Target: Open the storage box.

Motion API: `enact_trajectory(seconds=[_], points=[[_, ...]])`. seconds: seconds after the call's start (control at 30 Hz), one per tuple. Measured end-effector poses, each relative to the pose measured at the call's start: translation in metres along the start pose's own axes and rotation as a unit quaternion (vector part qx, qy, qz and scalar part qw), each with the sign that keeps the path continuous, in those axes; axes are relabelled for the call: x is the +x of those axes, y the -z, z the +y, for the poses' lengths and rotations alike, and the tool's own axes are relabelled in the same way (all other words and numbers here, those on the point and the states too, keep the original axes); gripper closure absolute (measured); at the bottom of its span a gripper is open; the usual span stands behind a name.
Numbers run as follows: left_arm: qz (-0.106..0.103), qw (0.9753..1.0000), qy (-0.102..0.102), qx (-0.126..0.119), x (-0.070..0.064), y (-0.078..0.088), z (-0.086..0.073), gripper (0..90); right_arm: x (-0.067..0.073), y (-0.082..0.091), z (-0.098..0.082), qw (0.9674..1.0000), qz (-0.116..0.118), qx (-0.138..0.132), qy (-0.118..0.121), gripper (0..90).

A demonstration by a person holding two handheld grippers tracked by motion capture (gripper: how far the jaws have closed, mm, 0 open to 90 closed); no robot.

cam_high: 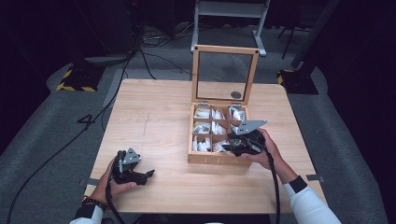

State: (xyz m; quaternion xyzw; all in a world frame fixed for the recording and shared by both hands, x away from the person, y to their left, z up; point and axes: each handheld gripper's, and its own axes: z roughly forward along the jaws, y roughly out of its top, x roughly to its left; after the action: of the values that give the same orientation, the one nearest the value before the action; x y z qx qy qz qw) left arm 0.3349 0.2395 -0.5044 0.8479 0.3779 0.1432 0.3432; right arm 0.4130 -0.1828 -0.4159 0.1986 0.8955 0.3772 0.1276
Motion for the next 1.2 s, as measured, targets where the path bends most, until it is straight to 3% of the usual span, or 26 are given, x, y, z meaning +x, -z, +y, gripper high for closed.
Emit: enact_trajectory(seconds=[0.27,0.47,0.73,0.83,0.93,1.0,1.1,1.2], points=[[-0.001,1.0000,-0.001,0.000,0.000,0.000,0.000,14.3,0.005,-0.015,0.003,0.9999,0.009,0.011,0.003,53.3],[-0.002,1.0000,0.000,0.000,0.000,0.000,0.000,14.4,0.004,-0.028,0.007,0.9993,-0.002,0.037,-0.003,54.2],[-0.001,1.0000,-0.002,0.001,0.000,0.001,0.000,14.7,0.004,-0.044,0.012,0.9953,-0.005,0.096,-0.009,54.8],[0.001,1.0000,0.001,0.001,-0.001,0.001,-0.001,14.8,-0.001,-0.049,0.014,0.9929,0.009,0.116,-0.025,52.3],[0.004,1.0000,0.003,0.001,-0.001,0.004,-0.004,14.9,-0.001,-0.052,0.017,0.9917,0.019,0.125,-0.021,54.1],[0.005,1.0000,0.005,0.000,-0.001,0.005,-0.005,14.9,-0.003,-0.054,0.018,0.9911,0.028,0.128,-0.023,60.3],[0.005,1.0000,0.006,0.000,-0.001,0.005,-0.005,14.8,0.002,-0.055,0.019,0.9913,0.035,0.126,-0.005,74.8],[0.005,1.0000,0.006,0.000,-0.001,0.005,-0.005,14.8,0.005,-0.055,0.020,0.9908,0.041,0.129,0.001,82.6]])
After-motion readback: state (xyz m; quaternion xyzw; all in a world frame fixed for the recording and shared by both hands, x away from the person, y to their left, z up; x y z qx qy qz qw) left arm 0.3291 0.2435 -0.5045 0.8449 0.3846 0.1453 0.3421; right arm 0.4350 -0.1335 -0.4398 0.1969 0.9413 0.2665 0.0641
